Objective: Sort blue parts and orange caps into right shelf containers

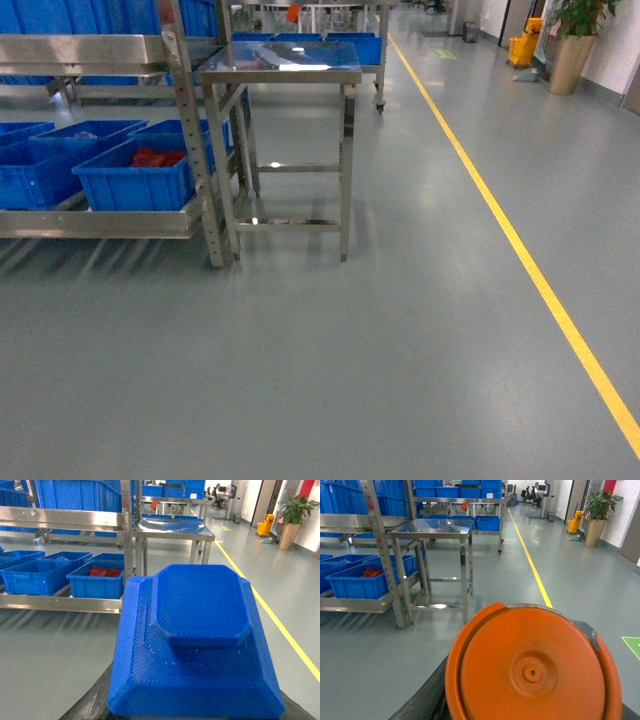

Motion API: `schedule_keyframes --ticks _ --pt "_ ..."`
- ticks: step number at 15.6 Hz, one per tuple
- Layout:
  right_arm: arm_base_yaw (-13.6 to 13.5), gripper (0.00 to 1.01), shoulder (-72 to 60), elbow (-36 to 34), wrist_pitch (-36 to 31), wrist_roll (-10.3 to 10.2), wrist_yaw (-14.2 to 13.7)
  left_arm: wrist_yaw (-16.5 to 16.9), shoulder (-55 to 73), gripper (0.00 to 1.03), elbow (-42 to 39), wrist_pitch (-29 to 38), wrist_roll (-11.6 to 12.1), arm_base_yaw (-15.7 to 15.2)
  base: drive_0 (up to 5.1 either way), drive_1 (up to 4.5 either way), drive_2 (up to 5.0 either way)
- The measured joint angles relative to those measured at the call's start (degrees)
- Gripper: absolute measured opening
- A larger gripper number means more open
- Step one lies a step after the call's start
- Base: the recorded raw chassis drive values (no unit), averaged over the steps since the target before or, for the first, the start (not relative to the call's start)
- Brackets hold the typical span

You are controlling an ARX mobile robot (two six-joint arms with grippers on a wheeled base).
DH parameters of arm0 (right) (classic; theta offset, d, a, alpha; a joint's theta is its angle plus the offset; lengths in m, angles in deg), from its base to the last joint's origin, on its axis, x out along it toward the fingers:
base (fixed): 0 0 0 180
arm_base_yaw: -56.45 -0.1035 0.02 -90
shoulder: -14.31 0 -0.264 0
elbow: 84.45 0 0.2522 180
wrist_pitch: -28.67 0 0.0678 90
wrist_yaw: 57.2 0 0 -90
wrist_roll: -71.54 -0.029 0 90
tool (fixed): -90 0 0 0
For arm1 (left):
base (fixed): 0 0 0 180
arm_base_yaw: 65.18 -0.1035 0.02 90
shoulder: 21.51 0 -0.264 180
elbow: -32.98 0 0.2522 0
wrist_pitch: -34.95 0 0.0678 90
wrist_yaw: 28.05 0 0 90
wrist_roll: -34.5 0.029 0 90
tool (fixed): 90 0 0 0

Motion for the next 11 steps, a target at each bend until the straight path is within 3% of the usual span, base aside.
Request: schedule_keyframes --ticks 11 --pt "0.0 0.46 0.0 0.0 -0.3 0.0 0.0 0.0 0.0 0.42 0.0 0.2 0.0 0.0 0.0 4.27 -4.3"
